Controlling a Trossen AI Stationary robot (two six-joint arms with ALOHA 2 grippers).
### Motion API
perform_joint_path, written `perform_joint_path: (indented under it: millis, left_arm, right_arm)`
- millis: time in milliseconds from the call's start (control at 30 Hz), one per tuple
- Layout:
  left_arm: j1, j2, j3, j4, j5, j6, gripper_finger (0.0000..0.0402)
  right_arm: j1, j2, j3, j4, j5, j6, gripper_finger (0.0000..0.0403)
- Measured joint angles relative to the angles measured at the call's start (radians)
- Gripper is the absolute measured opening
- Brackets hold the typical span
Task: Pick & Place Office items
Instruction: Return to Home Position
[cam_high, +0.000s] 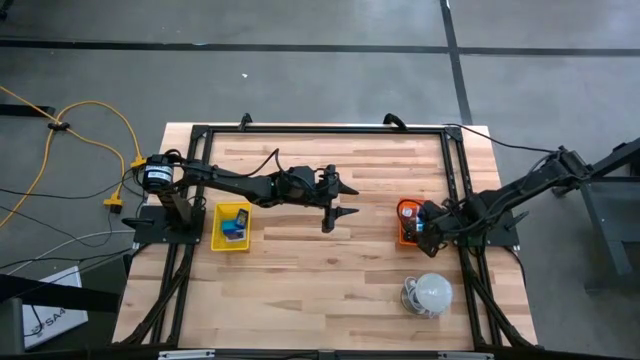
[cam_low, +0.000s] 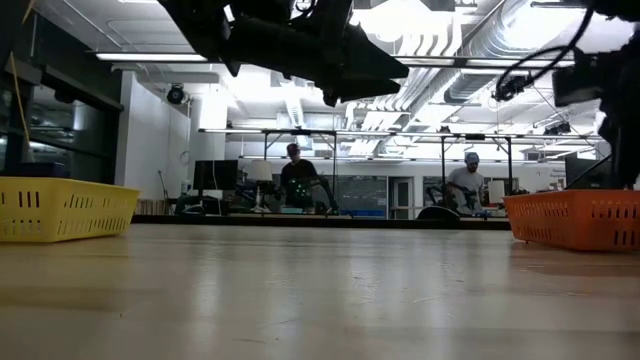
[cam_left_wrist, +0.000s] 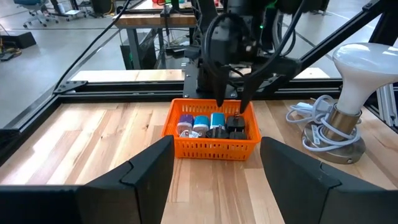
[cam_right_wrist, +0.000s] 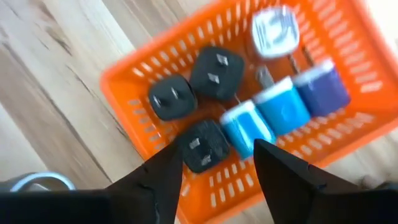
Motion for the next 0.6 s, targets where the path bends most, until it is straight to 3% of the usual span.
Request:
perform_joint_path:
  millis: [300,600]
  left_arm:
    - [-0.004,0.0,0.0,0.0,0.0,-0.015,0.0232]
    - [-0.014,-0.091,-0.002,-0.123,0.0,-0.002,0.0232]
  right_arm:
    - [-0.096,0.0,0.096,0.019,0.073,-0.192,0.0179]
    - [-0.21,0.0,0.104,0.196,0.077,-0.433,0.0179]
